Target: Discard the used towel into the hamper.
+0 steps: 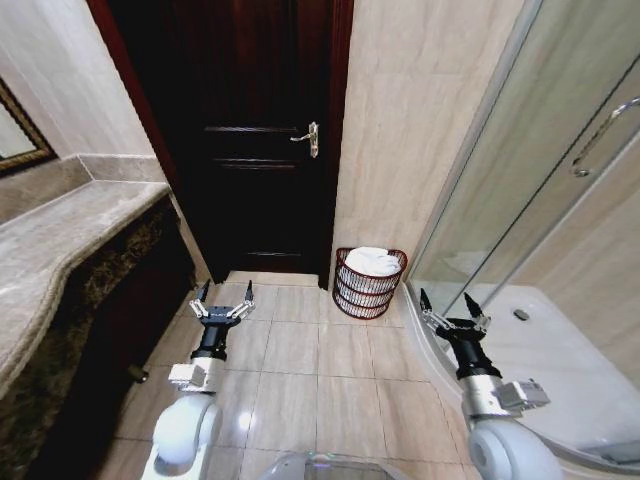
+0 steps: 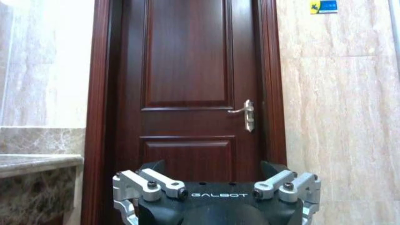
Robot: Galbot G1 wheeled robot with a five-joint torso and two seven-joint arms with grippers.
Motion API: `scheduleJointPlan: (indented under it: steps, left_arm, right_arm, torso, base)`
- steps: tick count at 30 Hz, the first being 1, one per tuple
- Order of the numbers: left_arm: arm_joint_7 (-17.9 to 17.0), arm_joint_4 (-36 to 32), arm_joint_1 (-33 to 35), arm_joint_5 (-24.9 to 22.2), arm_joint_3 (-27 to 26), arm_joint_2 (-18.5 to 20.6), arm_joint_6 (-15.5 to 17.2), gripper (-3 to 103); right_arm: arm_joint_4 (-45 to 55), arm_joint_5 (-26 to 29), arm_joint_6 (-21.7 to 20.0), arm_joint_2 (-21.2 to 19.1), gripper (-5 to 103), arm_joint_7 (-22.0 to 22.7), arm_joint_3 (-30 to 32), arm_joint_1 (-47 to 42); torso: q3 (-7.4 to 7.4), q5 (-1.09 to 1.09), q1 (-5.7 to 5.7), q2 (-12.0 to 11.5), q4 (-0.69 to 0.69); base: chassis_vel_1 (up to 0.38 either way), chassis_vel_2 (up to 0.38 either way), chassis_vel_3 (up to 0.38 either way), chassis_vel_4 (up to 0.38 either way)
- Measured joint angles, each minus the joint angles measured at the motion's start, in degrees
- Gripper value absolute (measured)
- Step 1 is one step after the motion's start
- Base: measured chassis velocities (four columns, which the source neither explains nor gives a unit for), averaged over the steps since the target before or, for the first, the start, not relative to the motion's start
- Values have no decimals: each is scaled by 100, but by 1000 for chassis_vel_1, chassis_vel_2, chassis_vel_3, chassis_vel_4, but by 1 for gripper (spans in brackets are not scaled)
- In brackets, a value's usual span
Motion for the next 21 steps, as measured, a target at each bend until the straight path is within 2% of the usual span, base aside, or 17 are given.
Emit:
scheduleJointPlan:
  steps: [7,10,21]
  left_arm:
    - [-5,-105,123,-341,-132,392,60,100]
    - [-13,-162,182,-384,-174,500,60,100]
    - [-25,-211,151,-361,-171,488,86,100]
  right_arm:
    - [58,158,9,-93,100,7,180,-130]
    - [89,313,77,-292,100,35,225,-278]
    - [96,390,151,-327,100,34,327,-321]
  torso:
    - [77,1,63,142,-1]
    - [142,1,110,253,0]
    - [294,1,216,510,0]
  base:
    - [0,0,0,0]
    - [0,0,0,0]
    - [0,0,0,0]
